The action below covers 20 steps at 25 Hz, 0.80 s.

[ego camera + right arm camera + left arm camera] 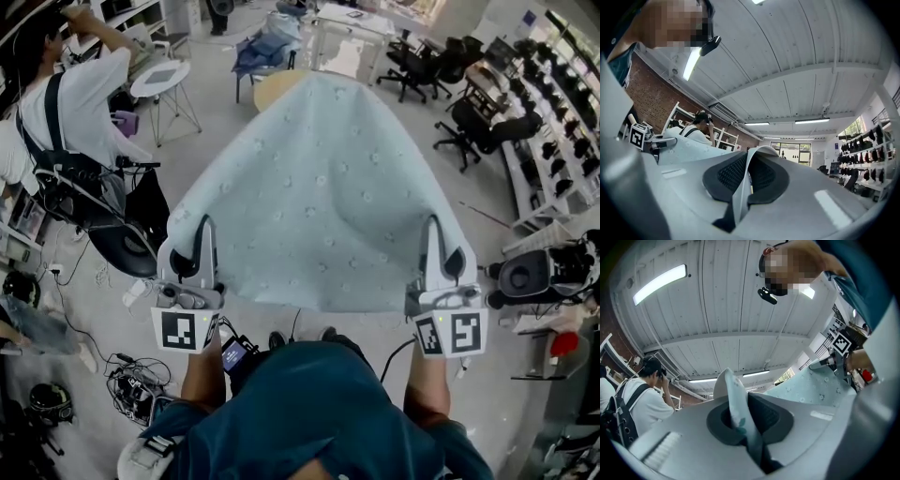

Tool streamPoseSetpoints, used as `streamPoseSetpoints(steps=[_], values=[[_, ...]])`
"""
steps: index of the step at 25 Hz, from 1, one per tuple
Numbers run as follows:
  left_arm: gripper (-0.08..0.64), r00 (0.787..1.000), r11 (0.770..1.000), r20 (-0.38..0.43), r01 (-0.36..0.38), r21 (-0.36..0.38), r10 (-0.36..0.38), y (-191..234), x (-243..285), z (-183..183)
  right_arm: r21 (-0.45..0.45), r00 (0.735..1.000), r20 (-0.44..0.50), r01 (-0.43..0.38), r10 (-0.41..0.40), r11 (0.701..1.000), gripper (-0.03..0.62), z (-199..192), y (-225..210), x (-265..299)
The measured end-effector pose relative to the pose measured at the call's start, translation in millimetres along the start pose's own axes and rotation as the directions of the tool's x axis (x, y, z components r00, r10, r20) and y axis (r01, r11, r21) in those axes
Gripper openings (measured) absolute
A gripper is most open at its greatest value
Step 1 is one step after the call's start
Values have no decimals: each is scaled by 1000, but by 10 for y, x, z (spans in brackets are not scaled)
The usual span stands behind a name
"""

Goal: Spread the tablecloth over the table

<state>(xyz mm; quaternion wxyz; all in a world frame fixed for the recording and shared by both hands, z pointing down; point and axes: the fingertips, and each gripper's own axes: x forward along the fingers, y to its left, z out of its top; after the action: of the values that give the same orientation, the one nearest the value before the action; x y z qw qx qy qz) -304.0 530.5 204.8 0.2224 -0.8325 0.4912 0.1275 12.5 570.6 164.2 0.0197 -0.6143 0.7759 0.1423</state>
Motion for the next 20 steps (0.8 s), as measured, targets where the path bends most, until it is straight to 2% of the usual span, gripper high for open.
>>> streamPoseSetpoints(steps=[5, 10, 13, 20], values=[[5, 1000, 1000, -18, -13, -22, 12, 319, -211, -20, -10, 1000, -12, -10, 10, 1000, 12, 49, 324, 116], [5, 998, 999, -56, -30, -27, 29, 385, -90, -135, 10, 999, -27, -23, 23, 1000, 12, -66, 266, 301], [5, 998, 999, -56, -40, -23, 39, 153, -48, -288, 16, 998, -36, -48, 49, 999, 12, -287, 125, 277], [5, 998, 999, -55, -41, -20, 40, -304, 316, -274, 35, 999, -13, -52, 53, 998, 12, -345, -491, 188]])
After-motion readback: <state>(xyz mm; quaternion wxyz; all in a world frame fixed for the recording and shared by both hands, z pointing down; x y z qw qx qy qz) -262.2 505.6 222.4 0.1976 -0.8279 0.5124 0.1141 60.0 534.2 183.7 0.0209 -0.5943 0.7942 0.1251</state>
